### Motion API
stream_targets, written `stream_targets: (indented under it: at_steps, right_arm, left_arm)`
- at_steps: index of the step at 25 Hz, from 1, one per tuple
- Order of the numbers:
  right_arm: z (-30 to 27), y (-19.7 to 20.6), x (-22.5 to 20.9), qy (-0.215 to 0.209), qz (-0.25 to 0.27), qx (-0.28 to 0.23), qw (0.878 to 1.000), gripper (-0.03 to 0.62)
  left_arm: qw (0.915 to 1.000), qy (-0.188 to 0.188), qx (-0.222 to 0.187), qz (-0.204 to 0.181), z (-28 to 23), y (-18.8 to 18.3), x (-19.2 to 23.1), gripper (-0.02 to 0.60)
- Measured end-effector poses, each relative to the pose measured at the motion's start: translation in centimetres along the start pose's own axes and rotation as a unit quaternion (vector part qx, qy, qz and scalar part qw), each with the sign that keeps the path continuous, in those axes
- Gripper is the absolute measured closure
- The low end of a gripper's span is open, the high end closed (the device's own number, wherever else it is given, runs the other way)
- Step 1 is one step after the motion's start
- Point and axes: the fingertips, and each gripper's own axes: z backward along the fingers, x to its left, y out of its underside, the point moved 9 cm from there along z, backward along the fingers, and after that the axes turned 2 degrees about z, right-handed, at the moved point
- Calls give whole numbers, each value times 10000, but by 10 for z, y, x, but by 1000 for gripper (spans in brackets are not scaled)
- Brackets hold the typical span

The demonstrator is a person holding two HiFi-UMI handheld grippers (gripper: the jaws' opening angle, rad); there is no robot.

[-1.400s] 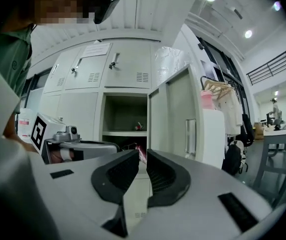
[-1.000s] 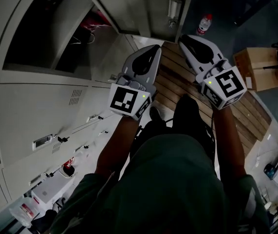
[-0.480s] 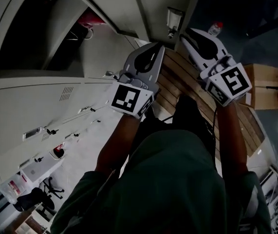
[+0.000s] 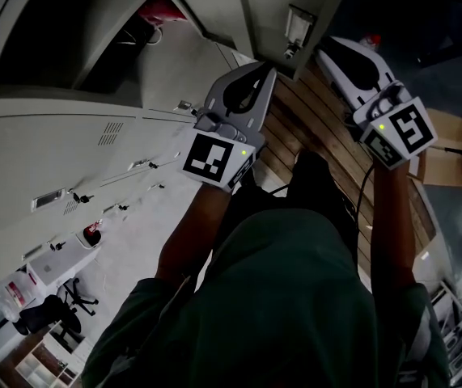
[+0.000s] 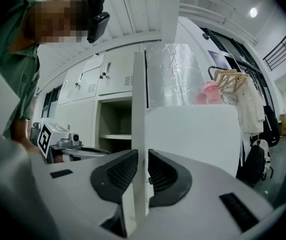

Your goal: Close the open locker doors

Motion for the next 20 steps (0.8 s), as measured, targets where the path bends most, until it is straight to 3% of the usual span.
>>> stream_targets:
  at_steps: [6,20]
  right_arm:
    - [1,-1,30,-342,-298,-108,9989,539]
    - [-45,-4,144,-1087,85,7,9940,539]
  left_arm:
    - [9999,-115,-3,-35,23,-9,2,580]
    - [9972,-692,-103,-271,135,-18,43,580]
